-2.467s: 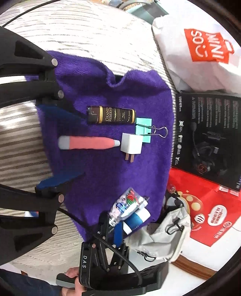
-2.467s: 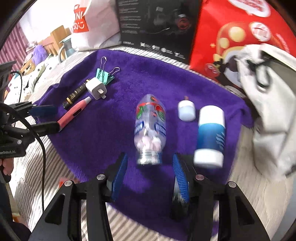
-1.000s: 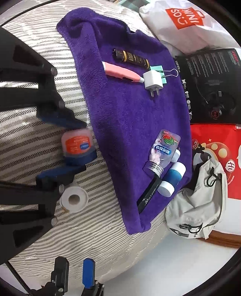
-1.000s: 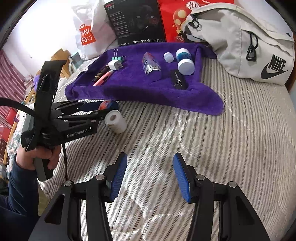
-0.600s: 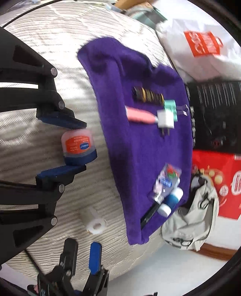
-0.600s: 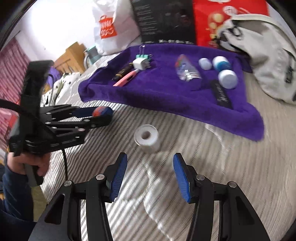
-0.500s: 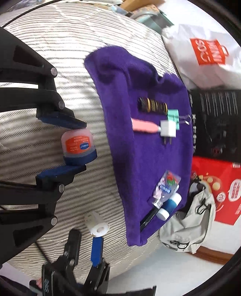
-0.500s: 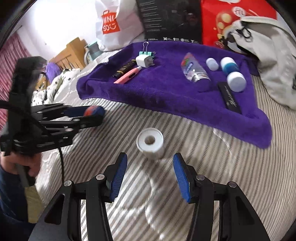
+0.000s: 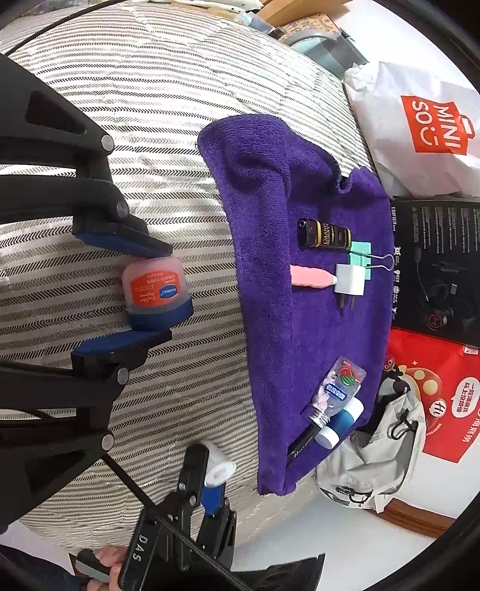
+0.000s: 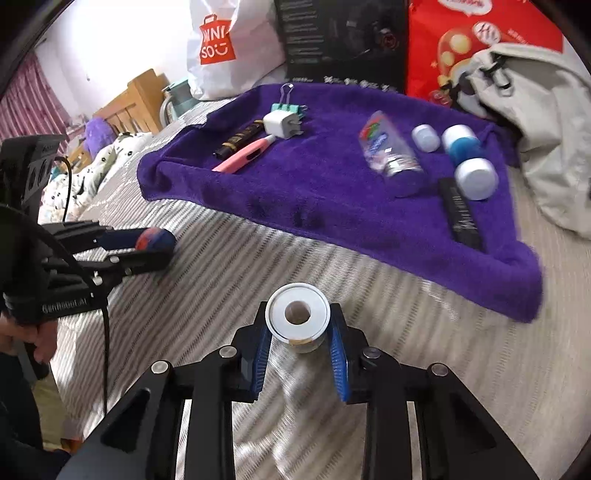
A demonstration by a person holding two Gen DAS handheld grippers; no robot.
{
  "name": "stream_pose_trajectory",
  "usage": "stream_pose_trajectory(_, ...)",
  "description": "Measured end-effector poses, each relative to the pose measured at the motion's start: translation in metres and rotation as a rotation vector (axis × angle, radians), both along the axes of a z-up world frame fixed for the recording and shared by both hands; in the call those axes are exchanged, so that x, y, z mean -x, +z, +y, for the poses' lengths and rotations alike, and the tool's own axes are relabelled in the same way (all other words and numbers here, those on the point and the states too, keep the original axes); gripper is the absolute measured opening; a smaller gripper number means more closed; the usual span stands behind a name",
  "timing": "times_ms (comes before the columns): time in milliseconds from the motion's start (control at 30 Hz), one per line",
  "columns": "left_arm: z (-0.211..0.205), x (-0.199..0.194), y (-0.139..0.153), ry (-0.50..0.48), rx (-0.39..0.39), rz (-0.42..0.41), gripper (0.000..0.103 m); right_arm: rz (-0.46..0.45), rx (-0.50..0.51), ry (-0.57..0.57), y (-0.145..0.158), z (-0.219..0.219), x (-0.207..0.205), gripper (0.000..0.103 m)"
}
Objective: Organize rigid objects
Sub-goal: 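Carry the jar with the left tool while the right tool carries the tape onto the towel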
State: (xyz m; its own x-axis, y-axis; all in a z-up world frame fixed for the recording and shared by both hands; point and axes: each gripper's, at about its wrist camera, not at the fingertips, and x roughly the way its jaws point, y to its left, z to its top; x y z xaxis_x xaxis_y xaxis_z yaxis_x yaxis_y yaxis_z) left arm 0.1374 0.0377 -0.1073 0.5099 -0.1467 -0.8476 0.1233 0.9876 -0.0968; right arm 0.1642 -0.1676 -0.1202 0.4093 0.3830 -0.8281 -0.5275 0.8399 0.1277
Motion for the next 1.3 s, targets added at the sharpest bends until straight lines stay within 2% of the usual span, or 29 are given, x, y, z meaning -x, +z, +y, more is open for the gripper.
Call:
stream_pose_trajectory(100,-0.001,0.001,0.004,-0.010,0.011,-0.016,0.036,-0.005,0.016,-0.027,0.008,-0.018,0.005,0.029)
stream_pose_trajectory(233,-0.004,-0.001,0.006,-0.022,0.027,-0.025,0.036,0.016,0.056,-0.078,-0.002,-0.036,0.004,0.029)
stream_pose_trajectory(400,-0.001,-0.002,0.012,-0.021,0.055,-0.032,0.036,0.032,0.010,-0.096,-0.003,-0.047,0.005,0.029)
stream_pose_trajectory(733,-0.003,-0.018,0.030,-0.029,0.034,-0.050,0.036,-0.022,-0.062,-0.074,0.025,-0.049,-0.007,0.029)
stream_pose_trajectory(933,-0.010,-0.032,0.039,-0.042,0.028,-0.060,0.036,-0.034,-0.085,-0.087,0.037,-0.050,-0.036,0.029)
stream_pose_trajectory(1300,-0.012,-0.063,0.045,-0.051,0.023,-0.071,0.036,0.008,-0.002,-0.062,0.028,-0.032,-0.098,0.029)
